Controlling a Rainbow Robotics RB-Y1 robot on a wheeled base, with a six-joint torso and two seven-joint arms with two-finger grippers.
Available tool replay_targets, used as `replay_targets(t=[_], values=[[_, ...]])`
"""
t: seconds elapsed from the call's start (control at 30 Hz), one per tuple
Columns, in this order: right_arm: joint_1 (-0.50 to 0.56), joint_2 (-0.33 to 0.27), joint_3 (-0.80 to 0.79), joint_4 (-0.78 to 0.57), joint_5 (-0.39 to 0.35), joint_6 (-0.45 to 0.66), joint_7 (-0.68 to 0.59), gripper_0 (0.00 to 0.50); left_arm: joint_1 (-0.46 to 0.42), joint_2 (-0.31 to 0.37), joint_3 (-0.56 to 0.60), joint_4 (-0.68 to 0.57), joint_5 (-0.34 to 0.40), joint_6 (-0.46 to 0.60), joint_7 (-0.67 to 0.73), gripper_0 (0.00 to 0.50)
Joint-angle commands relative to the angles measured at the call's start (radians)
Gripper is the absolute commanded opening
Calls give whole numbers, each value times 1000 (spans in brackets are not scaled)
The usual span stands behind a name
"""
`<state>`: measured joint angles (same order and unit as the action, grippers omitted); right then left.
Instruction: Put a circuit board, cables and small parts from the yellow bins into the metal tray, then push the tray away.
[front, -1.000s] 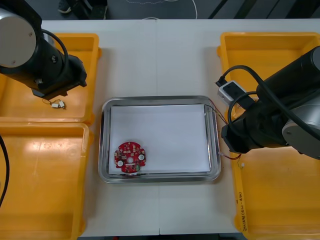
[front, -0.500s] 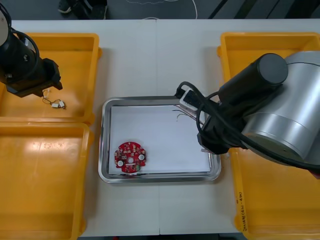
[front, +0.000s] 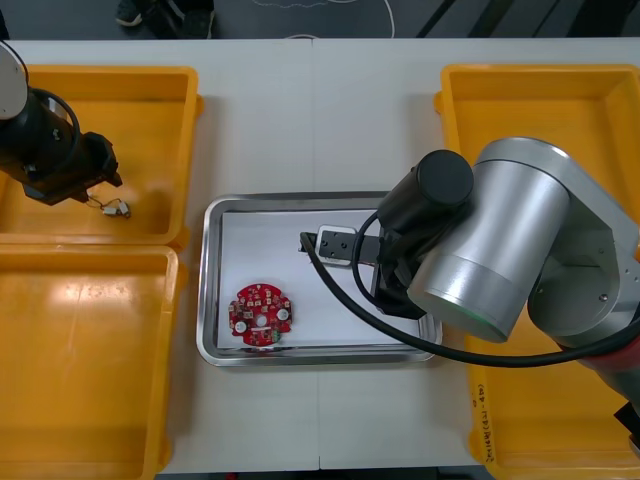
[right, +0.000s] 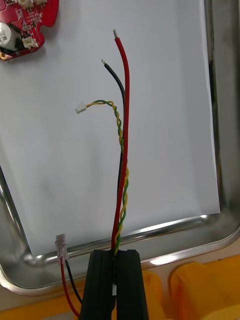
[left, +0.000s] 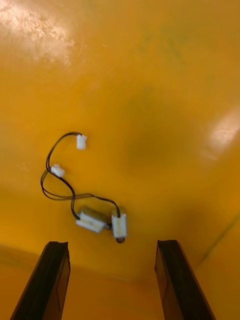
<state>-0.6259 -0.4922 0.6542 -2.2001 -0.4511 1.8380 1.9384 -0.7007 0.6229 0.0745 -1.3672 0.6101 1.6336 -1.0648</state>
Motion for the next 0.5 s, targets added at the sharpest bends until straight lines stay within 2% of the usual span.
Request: replay_targets(t=[0.03, 0.2, 0.5], values=[[-38, 18, 61, 37, 37, -46, 62, 0, -51, 46, 18, 37, -26, -52, -149, 500], [-40, 32, 120, 89, 81, -91, 77, 0, -57, 49, 19, 76, -49, -77, -172, 500], [-40, 30, 203, 108, 94, -137, 88, 0, -68, 64, 27, 148, -79, -115, -207, 500]])
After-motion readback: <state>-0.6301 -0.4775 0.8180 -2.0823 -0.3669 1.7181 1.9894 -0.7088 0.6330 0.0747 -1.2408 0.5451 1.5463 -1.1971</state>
